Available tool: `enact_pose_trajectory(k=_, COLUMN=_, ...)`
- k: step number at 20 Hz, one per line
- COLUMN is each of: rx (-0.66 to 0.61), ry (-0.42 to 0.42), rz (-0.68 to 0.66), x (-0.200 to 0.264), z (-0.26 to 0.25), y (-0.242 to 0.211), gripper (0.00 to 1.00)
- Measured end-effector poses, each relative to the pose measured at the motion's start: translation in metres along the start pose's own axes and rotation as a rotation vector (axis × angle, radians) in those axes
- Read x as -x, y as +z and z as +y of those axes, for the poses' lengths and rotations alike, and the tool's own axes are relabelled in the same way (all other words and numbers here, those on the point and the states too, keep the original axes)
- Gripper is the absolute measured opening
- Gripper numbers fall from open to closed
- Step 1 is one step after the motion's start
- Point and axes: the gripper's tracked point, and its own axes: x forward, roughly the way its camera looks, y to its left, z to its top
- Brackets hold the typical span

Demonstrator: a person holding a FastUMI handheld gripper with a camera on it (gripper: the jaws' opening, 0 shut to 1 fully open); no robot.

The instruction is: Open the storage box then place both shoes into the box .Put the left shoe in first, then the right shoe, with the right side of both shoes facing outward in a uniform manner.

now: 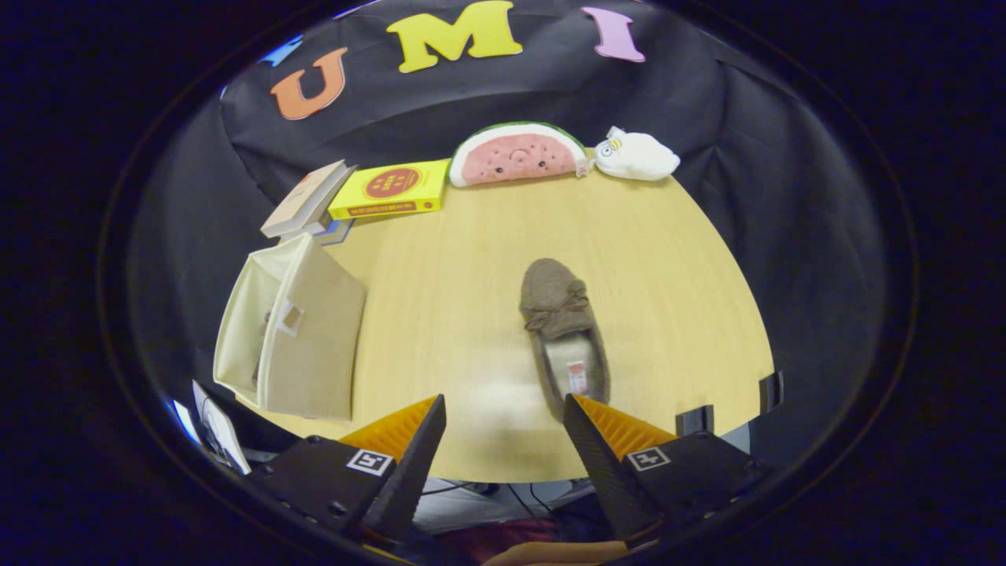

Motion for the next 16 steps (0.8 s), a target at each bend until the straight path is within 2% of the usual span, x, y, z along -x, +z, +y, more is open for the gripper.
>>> enact_pose_trajectory(k=7, rx=-0.048, ry=-0.081, rz=0.023, x=-0.043, z=-0.079, y=0.016, gripper=0.97)
enact_pose_trajectory(k=9, rx=-0.057, ry=-0.068, rz=0.055, x=-0.058, z=-0.085, y=0.014, gripper=0.96)
enact_pose_trajectory(k=16, rx=-0.005, ry=-0.101, rz=0.197, x=-0.113, z=-0.103, y=0.003, gripper=0.97)
